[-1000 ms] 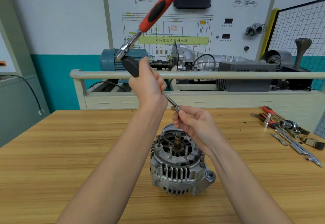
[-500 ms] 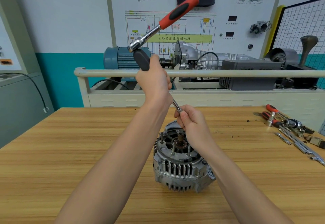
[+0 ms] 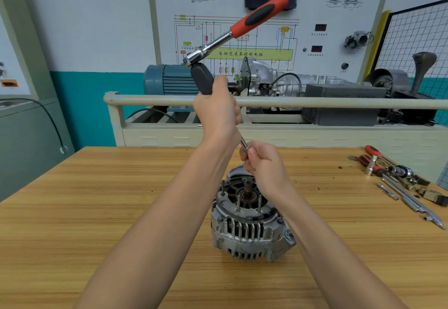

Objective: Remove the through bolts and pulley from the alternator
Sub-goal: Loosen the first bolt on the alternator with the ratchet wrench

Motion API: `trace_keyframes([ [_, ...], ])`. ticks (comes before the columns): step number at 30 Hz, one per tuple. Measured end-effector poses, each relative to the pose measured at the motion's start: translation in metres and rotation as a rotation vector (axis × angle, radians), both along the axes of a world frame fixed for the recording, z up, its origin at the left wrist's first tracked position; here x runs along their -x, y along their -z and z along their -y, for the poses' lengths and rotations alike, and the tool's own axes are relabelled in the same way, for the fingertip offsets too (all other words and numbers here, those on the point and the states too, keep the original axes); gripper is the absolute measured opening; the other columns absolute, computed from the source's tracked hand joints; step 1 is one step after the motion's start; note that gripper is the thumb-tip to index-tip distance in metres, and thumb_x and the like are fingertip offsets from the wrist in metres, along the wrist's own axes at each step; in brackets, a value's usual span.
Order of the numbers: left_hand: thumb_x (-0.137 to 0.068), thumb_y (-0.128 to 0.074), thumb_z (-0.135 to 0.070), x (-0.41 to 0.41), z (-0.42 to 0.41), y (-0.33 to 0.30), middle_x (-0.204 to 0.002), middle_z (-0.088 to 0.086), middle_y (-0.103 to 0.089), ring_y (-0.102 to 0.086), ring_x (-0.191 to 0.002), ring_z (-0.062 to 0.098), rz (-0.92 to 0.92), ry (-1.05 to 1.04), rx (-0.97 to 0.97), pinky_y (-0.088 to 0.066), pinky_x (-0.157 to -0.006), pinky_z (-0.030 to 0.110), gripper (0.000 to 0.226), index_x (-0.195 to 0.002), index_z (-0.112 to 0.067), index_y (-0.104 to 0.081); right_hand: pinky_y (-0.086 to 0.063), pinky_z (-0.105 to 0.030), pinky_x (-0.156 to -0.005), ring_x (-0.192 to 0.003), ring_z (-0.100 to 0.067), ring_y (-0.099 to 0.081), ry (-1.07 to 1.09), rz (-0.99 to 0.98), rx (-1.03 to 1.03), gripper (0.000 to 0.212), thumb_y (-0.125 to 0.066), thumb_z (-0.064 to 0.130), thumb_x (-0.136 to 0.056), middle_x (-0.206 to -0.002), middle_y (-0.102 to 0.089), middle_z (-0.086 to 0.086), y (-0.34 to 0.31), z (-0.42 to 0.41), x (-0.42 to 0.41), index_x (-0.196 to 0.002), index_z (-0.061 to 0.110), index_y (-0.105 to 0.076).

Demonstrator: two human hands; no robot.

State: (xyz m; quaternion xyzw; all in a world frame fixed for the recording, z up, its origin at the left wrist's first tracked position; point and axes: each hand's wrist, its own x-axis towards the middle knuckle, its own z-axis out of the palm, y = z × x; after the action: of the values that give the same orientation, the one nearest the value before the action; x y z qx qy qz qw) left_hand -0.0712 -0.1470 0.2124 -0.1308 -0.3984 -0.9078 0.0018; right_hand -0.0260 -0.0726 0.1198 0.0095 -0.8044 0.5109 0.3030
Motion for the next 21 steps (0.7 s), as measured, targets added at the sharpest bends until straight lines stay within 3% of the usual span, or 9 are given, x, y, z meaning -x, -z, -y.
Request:
trace_keyframes([
  [5,-0.092,-0.050,-0.011,-0.001,0.003,0.000,-0.042,-0.009,-0.023,-0.016,-0.035,0.007,-0.015,0.054,-0.052,-0.015,-0.034,0.017,0.036,-0.063,-0.020,-0.031,-0.025,-0.030,-0.055,-0.045,-0.007,-0.031,0.035,-0.035,-0.053,0.026,-0.031,0.028,-0.083,-0.040,-0.035,0.014,-0.004,0.002,-0.005,-0.064,0.023,-0.048],
  [8,-0.093,-0.049,-0.011,0.000,0.006,0.004,-0.040,-0.009,-0.024,-0.017,-0.034,0.007,-0.010,0.088,-0.037,-0.015,-0.034,0.017,0.039,-0.060,-0.020,-0.031,-0.029,-0.028,-0.055,-0.045,-0.003,-0.035,-0.031,-0.039,-0.046,0.031,-0.036,0.015,-0.095,-0.042,-0.040,0.014,-0.001,0.002,-0.007,-0.070,0.023,-0.052],
  [11,-0.093,-0.050,-0.011,0.001,0.012,0.003,-0.041,-0.009,-0.026,-0.019,-0.034,0.007,-0.083,0.099,0.039,-0.017,-0.034,0.018,0.039,-0.059,-0.020,-0.033,-0.041,-0.023,-0.056,-0.052,-0.003,-0.050,-0.161,0.064,-0.073,0.032,-0.037,0.004,-0.101,-0.058,-0.057,0.008,-0.009,-0.003,-0.009,-0.085,0.019,-0.059],
  [14,-0.093,-0.051,-0.011,0.006,0.018,0.001,-0.044,-0.008,-0.027,-0.019,-0.036,0.007,-0.137,0.089,0.122,-0.018,-0.035,0.019,0.037,-0.062,-0.020,-0.034,-0.052,-0.018,-0.068,-0.072,-0.004,-0.066,-0.208,0.202,-0.058,0.023,-0.043,0.014,-0.101,-0.086,-0.070,-0.001,-0.025,-0.018,-0.014,-0.116,0.008,-0.060],
  [16,-0.094,-0.051,-0.012,0.010,0.020,0.001,-0.044,-0.007,-0.027,-0.019,-0.037,0.008,-0.152,0.091,0.170,-0.017,-0.035,0.019,0.037,-0.063,-0.020,-0.033,-0.055,-0.025,-0.083,-0.090,-0.005,-0.067,-0.135,0.115,-0.005,0.032,-0.052,0.019,-0.097,-0.101,-0.071,0.003,-0.037,-0.027,-0.020,-0.128,0.012,-0.053],
  [19,-0.095,-0.051,-0.014,0.011,0.018,0.008,-0.043,-0.007,-0.026,-0.020,-0.037,0.009,-0.201,0.100,0.269,-0.018,-0.036,0.019,0.037,-0.063,-0.020,-0.033,-0.052,-0.032,-0.093,-0.107,-0.012,-0.064,-0.168,-0.134,0.197,0.048,-0.066,0.033,-0.084,-0.115,-0.068,0.001,-0.064,-0.028,-0.025,-0.127,0.018,-0.049],
  [21,-0.095,-0.052,-0.016,0.007,0.013,0.015,-0.043,-0.008,-0.027,-0.021,-0.036,0.009,-0.247,0.116,0.348,-0.019,-0.036,0.020,0.037,-0.063,-0.020,-0.034,-0.050,-0.033,-0.096,-0.112,-0.020,-0.063,-0.292,-0.256,0.386,0.039,-0.065,0.030,-0.087,-0.119,-0.066,-0.007,-0.084,-0.018,-0.020,-0.120,0.012,-0.052],
])
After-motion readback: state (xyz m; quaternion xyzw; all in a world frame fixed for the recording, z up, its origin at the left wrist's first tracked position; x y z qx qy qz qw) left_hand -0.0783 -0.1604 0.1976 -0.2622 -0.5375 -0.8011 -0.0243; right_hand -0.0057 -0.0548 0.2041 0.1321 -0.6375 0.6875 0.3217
